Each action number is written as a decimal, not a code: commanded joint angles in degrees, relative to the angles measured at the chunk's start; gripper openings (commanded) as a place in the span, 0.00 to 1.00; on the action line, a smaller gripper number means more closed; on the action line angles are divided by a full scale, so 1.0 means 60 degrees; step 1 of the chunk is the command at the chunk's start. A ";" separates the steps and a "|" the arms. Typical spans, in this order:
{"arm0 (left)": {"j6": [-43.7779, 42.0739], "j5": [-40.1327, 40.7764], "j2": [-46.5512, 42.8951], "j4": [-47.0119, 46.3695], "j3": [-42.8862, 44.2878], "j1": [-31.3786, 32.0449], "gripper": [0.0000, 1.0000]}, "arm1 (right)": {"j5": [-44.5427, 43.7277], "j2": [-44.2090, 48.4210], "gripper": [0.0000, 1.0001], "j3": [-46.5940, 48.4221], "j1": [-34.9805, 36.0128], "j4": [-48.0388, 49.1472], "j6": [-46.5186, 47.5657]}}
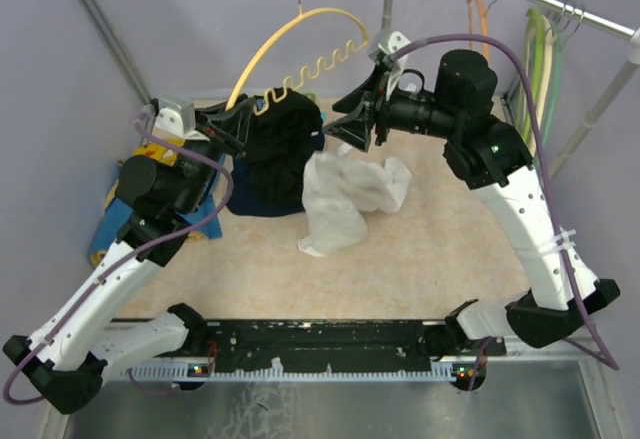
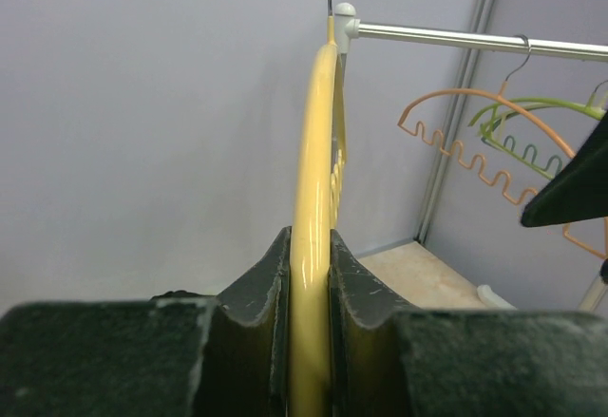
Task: Remove the t-shirt from the hanger
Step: Remove the T-shirt from the hanger, then place the hanger on the clothesline.
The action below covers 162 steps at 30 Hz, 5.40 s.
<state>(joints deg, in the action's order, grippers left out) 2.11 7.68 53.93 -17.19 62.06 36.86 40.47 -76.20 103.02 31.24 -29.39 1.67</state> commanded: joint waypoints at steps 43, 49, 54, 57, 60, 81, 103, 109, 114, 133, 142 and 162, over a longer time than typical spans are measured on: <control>0.0388 -0.2426 0.3097 -0.6566 -0.0496 0.0137 0.00 | -0.7734 0.1366 0.62 -0.0704 -0.0605 0.3690 -0.5611; 0.0398 -0.2381 0.4107 -0.6195 0.0627 0.0184 0.00 | -0.9058 0.1921 0.64 0.0705 -0.1223 0.3045 -0.4290; 0.0350 -0.2352 0.5227 -0.5992 0.1676 0.0221 0.00 | -0.9617 0.1945 0.67 0.2031 -0.1223 0.2519 -0.3452; 0.0197 -0.2516 0.6109 -0.5692 0.2664 0.0228 0.00 | -0.9814 0.2052 0.69 0.2140 -0.1223 0.2477 -0.3251; 0.0151 -0.2762 0.6911 -0.5573 0.3402 0.0221 0.00 | -0.9850 0.2156 0.71 0.2048 -0.1223 0.2496 -0.3162; 0.0113 -0.2857 0.9576 -0.5466 0.6358 0.0316 0.00 | -0.9707 0.2451 0.71 0.1407 -0.1223 0.2230 -0.2981; 0.0249 -0.2813 0.9849 -0.4338 0.6509 0.0455 0.22 | -0.8973 0.2229 0.71 0.0707 -0.1223 0.1745 -0.3197; 0.0060 -0.2519 0.8847 -0.4418 0.5461 0.0459 0.75 | -0.8313 0.1877 0.72 0.0551 -0.1223 0.0937 -0.3194; -0.0025 -0.2341 0.7810 -0.4126 0.4583 0.0459 0.87 | -0.7317 0.1704 0.70 0.0107 -0.1223 0.0236 -0.3261; 0.0610 -0.1008 0.2361 0.0681 0.0108 0.0455 0.99 | -0.6094 0.1486 0.75 -0.3870 0.0417 -0.0783 -0.2609; 0.1248 -0.0697 0.1226 0.1194 -0.1611 0.0463 0.99 | -0.7026 0.1116 0.89 -0.6438 0.0654 -0.0962 -0.3321; 0.1005 0.0114 -0.0386 0.1224 -0.3355 0.0461 1.00 | -0.7431 -0.2006 0.96 -0.7343 0.0659 0.1585 -0.4047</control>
<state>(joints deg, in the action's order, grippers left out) 9.17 5.34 53.84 -9.30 43.03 39.29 -2.50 -86.15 55.94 34.72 -23.66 -22.20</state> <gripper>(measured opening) 0.995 0.959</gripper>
